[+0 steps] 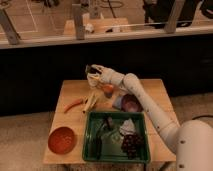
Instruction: Place eraser in paper cup
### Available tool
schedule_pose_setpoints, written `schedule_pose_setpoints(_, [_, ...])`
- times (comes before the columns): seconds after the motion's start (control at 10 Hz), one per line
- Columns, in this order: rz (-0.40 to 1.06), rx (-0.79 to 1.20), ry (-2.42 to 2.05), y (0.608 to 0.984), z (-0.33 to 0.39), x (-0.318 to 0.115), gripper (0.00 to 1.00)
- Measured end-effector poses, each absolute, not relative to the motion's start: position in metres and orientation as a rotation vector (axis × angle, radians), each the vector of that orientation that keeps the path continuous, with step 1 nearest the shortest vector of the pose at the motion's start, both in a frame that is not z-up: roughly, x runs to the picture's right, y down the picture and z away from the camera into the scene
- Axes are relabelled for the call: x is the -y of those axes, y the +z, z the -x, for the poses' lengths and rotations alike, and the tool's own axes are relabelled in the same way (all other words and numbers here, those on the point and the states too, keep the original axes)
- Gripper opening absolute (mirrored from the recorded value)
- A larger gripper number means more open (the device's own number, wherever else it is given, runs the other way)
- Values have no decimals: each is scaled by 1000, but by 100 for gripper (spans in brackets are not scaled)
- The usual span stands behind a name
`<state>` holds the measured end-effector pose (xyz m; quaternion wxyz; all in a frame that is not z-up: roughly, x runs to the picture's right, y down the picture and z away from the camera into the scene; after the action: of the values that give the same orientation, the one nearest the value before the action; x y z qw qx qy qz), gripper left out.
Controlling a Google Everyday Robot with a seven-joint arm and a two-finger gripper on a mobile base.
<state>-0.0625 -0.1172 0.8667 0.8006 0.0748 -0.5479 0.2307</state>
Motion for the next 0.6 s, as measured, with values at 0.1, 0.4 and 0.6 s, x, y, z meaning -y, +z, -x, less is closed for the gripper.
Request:
schedule_pose_setpoints(0.1, [-154,1178,505,868,62,118,26])
schedule_pose_setpoints(0.4, [-143,1178,506,870,66,118,53])
schedule_pose_setpoints(0.6, [-136,1173,504,873,68,117,75])
